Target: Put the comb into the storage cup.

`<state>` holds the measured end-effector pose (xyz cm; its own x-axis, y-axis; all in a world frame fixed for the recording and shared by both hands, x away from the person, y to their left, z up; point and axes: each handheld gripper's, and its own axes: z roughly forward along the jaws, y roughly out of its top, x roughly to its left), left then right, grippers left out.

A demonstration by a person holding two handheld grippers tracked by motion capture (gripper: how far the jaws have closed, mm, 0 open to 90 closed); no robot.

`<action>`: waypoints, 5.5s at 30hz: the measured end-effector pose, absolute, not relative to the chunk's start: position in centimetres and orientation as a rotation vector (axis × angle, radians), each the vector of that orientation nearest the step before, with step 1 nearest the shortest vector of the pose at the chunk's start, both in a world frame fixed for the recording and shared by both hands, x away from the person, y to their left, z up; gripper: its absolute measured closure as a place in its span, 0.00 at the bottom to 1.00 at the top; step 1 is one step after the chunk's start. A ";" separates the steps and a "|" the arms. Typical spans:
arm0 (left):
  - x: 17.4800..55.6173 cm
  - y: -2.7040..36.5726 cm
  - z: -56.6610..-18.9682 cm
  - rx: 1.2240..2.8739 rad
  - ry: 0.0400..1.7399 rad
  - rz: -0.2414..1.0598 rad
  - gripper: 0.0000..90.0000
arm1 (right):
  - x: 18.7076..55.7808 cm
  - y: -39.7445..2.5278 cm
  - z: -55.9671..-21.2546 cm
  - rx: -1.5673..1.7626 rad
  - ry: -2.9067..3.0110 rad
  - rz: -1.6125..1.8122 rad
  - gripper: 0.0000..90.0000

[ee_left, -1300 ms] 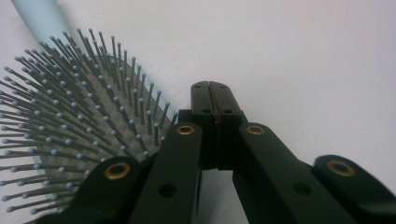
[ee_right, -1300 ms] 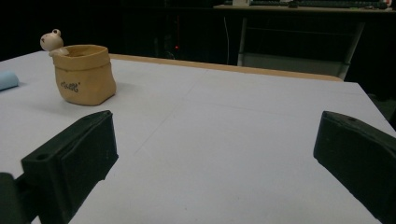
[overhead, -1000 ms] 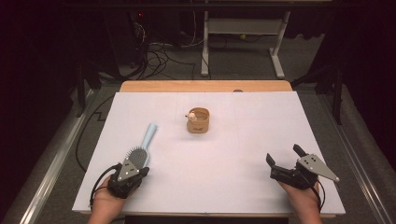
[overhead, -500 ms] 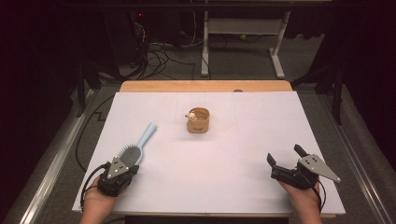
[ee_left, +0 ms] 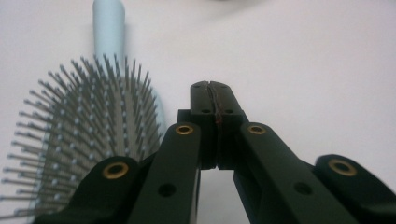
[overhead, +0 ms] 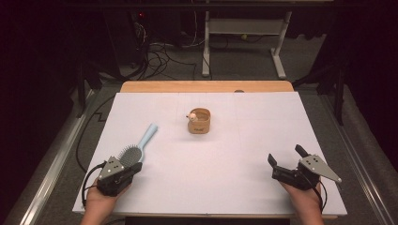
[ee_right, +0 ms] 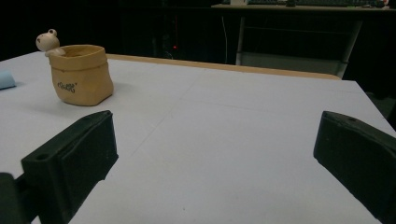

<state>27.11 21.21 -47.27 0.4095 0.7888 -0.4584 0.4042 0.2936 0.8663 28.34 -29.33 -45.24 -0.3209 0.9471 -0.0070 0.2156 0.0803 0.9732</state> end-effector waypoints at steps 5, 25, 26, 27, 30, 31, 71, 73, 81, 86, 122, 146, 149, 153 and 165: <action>27.2 21.3 -46.5 1.231 1.149 0.334 0.96 | 28.3 -29.3 -45.3 1.174 1.643 1.293 0.00; 28.4 21.2 -44.0 1.100 1.067 0.360 0.48 | 28.2 -29.6 -45.4 1.184 1.639 1.299 0.00; 28.2 21.2 -44.1 1.100 1.052 0.382 0.45 | 28.2 -29.5 -45.4 1.183 1.640 1.298 0.00; 28.1 21.2 -44.1 1.100 1.047 0.382 0.43 | 28.2 -29.5 -45.4 1.182 1.640 1.297 0.00; 28.1 21.4 -44.2 1.099 1.051 0.365 0.36 | 28.2 -29.4 -45.3 1.182 1.642 1.295 0.00; 28.2 21.5 -44.3 1.099 1.055 0.362 0.34 | 28.2 -29.3 -45.3 1.182 1.641 1.293 0.00; 28.8 23.9 -45.6 1.156 1.213 0.459 0.01 | 28.2 -29.4 -45.2 1.176 1.636 1.293 0.00; 29.0 23.8 -46.1 1.186 1.243 0.457 0.01 | 28.2 -29.4 -45.2 1.173 1.637 1.294 0.00; 29.5 24.3 -47.0 1.214 1.311 0.461 0.01 | 28.2 -29.3 -45.3 1.173 1.643 1.293 0.00; 29.7 24.4 -47.4 1.232 1.339 0.460 0.01 | 28.2 -29.2 -45.3 1.167 1.647 1.295 0.00; 31.7 24.0 -48.4 1.415 1.554 0.417 0.01 | 27.4 -29.2 -45.2 1.115 1.697 1.302 0.00; 33.8 22.3 -47.5 1.711 1.634 0.445 0.02 | 27.4 -28.8 -45.3 1.095 1.716 1.290 0.00; 34.3 22.2 -47.5 1.735 1.656 0.429 0.03 | 27.4 -28.9 -45.3 1.095 1.714 1.292 0.00; 34.8 21.9 -47.6 1.744 1.676 0.416 0.05 | 27.4 -28.9 -45.3 1.096 1.716 1.292 0.00; 35.4 21.7 -47.7 1.777 1.700 0.383 0.07 | 27.3 -28.9 -45.3 1.097 1.714 1.292 0.00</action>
<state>35.37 21.73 -47.72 0.1204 0.9686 -0.2175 0.7818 0.0426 0.6221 27.34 -28.86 -45.29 -0.3833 0.9223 -0.0493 0.2062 0.1375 0.9688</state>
